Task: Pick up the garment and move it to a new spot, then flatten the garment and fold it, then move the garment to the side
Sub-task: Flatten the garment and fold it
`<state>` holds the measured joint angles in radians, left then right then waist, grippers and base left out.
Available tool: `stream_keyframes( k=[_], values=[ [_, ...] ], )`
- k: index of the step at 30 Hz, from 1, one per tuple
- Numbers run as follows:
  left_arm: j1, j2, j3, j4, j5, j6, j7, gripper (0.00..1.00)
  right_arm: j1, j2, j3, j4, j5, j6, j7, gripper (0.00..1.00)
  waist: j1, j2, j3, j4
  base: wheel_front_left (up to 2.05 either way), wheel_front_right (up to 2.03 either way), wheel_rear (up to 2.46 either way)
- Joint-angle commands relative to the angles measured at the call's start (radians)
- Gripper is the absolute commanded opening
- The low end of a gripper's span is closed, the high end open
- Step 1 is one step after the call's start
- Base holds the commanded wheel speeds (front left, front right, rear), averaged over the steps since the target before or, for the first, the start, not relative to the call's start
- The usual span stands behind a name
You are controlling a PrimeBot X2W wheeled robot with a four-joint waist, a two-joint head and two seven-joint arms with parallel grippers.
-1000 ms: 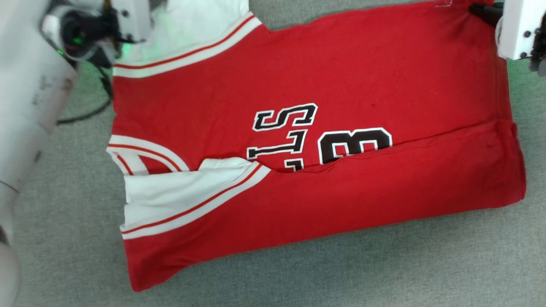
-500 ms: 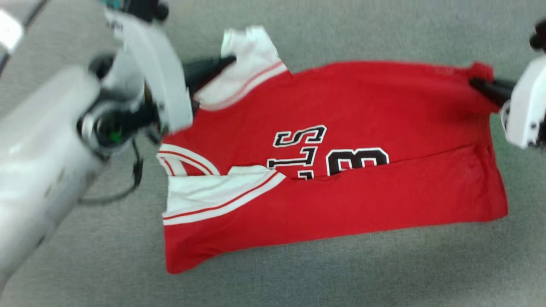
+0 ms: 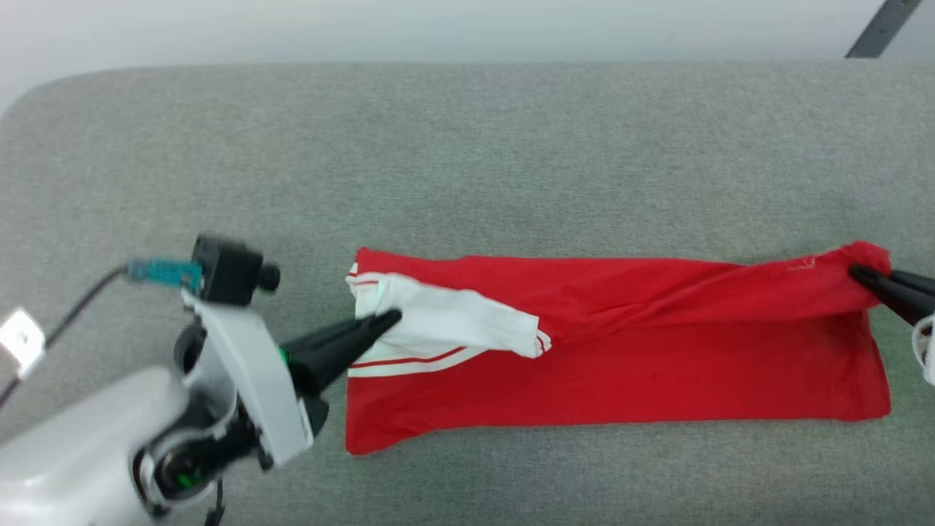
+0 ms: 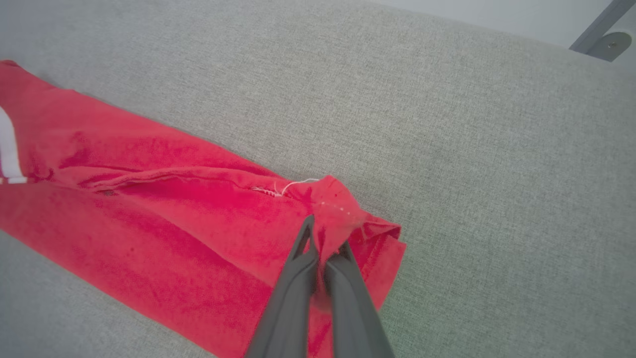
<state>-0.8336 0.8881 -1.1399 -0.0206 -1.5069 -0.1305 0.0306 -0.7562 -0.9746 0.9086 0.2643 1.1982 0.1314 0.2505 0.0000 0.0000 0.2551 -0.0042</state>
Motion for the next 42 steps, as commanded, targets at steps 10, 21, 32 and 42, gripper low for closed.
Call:
stream_keyframes(
  k=[10, 21, 32, 42],
  values=[
    [0.139, -0.032, -0.051, 0.054, 0.015, 0.0, -0.121, 0.0, 0.112, -0.015, -0.025, 0.024, 0.022, -0.002, -0.125, 0.0, 0.0, 0.0, 0.012, 0.029, 0.0, 0.0, 0.0],
    [0.139, -0.152, -0.062, 0.257, 0.049, 0.0, -0.226, 0.04, 0.13, 0.086, -0.019, 0.147, 0.0, -0.002, -0.205, 0.0, 0.0, 0.0, 0.049, 0.021, 0.0, 0.0, 0.0],
    [0.182, -0.207, -0.005, 0.308, 0.112, 0.0, -0.294, 1.0, 0.157, 0.045, -0.043, 0.101, 0.038, -0.002, -0.274, 1.0, 0.0, 0.0, 0.003, 0.029, 0.0, 0.0, 0.0],
    [0.405, -0.364, 0.434, 0.291, 0.362, 0.0, -0.294, 1.0, 0.265, -0.051, -0.086, 0.107, 0.165, -0.002, -0.262, 1.0, 0.0, 0.0, -0.018, 0.112, 0.0, 0.0, 0.0]
  ],
)
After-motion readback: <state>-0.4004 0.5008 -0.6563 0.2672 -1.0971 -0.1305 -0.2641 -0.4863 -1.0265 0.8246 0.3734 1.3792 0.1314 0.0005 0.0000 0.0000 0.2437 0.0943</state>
